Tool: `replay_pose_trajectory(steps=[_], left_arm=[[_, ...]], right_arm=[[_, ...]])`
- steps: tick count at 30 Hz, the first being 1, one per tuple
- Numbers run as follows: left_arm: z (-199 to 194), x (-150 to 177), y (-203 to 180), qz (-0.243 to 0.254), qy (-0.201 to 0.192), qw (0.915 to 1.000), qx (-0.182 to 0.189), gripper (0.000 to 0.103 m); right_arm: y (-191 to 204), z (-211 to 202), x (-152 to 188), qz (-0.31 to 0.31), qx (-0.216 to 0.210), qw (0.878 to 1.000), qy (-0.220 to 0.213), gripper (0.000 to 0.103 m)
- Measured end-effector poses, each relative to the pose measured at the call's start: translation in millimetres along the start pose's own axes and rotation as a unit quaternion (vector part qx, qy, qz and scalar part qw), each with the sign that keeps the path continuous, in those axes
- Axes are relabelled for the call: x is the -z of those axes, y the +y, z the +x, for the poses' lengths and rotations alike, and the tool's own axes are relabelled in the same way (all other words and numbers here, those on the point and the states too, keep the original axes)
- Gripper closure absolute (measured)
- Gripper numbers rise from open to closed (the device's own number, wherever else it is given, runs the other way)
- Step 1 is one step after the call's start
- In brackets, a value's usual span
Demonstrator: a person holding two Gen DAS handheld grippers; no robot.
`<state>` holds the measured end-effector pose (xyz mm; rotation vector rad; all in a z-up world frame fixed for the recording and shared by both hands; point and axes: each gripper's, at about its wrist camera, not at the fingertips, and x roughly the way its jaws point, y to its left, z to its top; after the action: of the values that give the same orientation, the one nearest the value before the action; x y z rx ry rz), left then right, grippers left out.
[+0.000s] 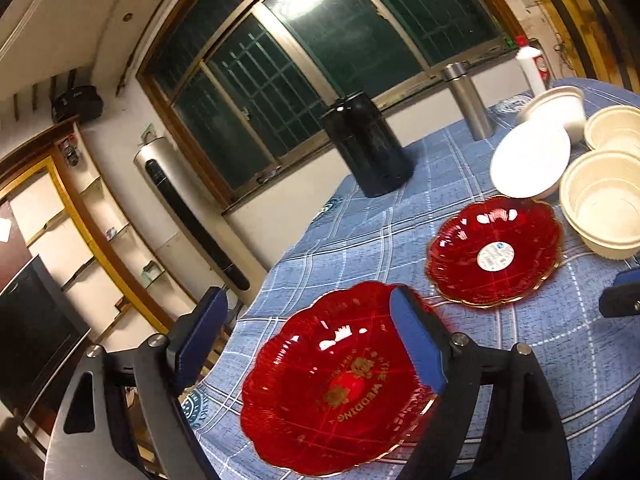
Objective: Organize plates and bowls
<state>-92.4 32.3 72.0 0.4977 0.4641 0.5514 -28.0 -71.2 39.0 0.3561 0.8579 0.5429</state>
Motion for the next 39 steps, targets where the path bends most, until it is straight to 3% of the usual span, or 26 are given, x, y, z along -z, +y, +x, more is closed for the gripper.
replay_pose_trajectory(steps=[3, 7, 10, 33, 35, 39], left_arm=[[-4.3, 1.1, -3.7, 0.012, -0.011, 0.9997, -0.019, 0.019], [-2.3, 1.1, 1.9, -0.012, 0.007, 0.9990, 0.042, 0.019], [-4.2, 1.6, 6.0, -0.024, 0.006, 0.9980, 0.058, 0.019], [7.8, 11.3, 16.6, -0.046, 0.023, 0.9953, 0.082, 0.019], [8.7, 11.5, 18.6, -0.049, 0.025, 0.9949, 0.084, 0.019], [16.3, 6.2, 29.0, -0.069, 0.043, 0.9882, 0.130, 0.019]], right_arm=[[0.4, -1.1, 0.3, 0.000, 0.000, 1.000, -0.001, 0.077], [1.5, -0.3, 0.2, 0.003, 0.000, 1.000, 0.001, 0.077], [4.4, -0.6, -0.3, -0.001, 0.003, 1.000, 0.000, 0.077], [16.2, 24.1, -10.9, 0.004, 0.018, 1.000, 0.022, 0.077], [15.0, 26.3, -13.2, 0.011, 0.020, 1.000, 0.022, 0.072], [11.8, 30.8, -25.6, 0.034, 0.019, 0.999, 0.016, 0.069]])
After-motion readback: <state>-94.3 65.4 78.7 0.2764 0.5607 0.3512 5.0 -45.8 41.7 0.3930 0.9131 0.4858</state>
